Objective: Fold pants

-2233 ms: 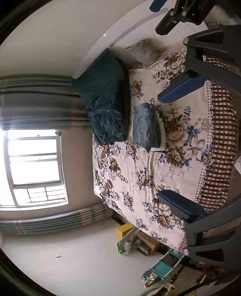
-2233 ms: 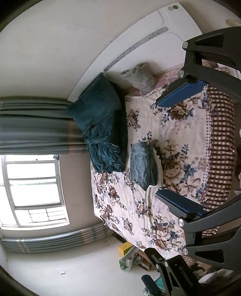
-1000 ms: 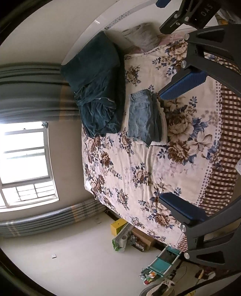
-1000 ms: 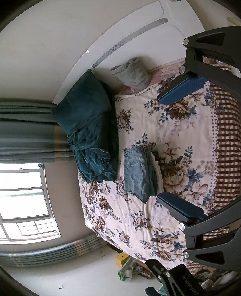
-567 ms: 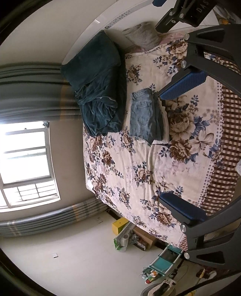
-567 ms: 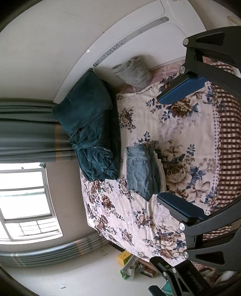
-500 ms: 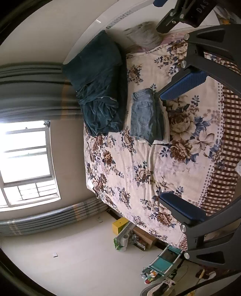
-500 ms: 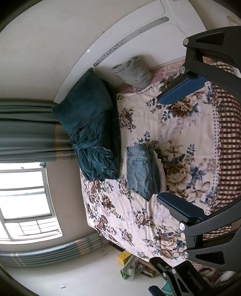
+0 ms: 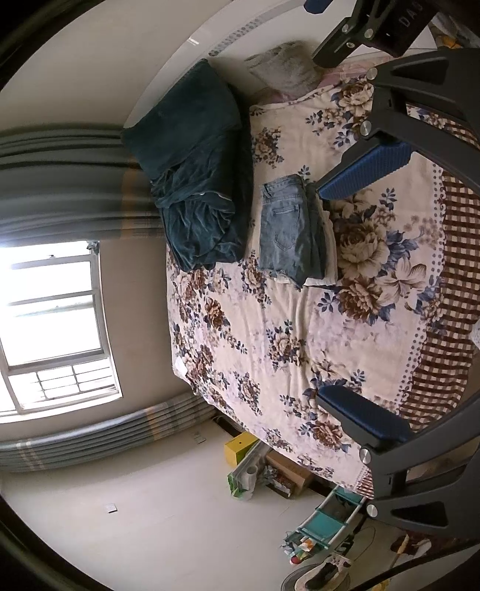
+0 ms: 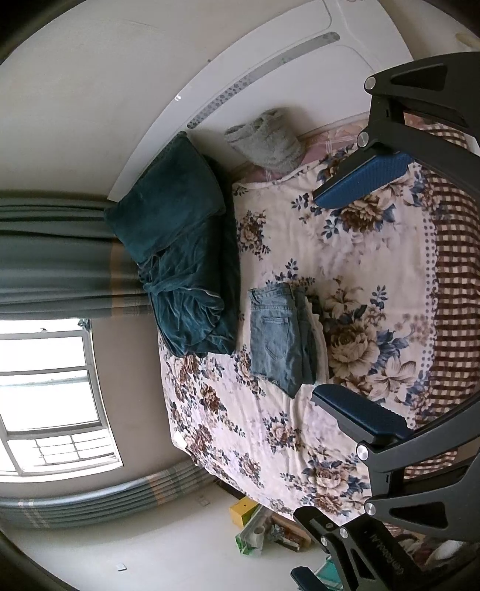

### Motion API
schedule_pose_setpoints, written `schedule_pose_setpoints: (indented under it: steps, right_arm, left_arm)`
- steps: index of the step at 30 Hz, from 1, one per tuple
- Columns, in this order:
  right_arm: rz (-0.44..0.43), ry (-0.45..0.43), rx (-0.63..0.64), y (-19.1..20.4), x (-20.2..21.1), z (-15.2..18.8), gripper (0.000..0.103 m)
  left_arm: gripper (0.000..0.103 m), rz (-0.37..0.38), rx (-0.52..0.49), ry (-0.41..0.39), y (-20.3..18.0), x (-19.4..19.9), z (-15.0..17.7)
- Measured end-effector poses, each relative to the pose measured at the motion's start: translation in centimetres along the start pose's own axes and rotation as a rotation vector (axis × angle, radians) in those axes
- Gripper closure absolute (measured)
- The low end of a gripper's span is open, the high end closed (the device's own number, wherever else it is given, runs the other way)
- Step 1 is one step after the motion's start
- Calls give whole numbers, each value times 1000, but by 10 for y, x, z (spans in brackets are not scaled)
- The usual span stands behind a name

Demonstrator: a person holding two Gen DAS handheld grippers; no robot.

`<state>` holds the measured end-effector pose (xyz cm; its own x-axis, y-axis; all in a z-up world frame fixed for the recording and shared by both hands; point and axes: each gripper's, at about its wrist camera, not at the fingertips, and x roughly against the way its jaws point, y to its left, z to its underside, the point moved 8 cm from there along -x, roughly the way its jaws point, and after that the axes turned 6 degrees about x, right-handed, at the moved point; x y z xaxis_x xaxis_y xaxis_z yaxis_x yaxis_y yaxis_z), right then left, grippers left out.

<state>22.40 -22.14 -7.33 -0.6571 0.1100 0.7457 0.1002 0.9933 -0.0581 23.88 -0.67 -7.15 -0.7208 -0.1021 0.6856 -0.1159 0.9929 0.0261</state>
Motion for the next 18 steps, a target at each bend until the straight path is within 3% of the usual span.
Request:
schedule_pose_setpoints:
  steps: [18]
  right_arm:
    - [-25,2,5,0,2,3,1]
  left_arm:
    - [0,-1,-11,-27,-4,10,-6]
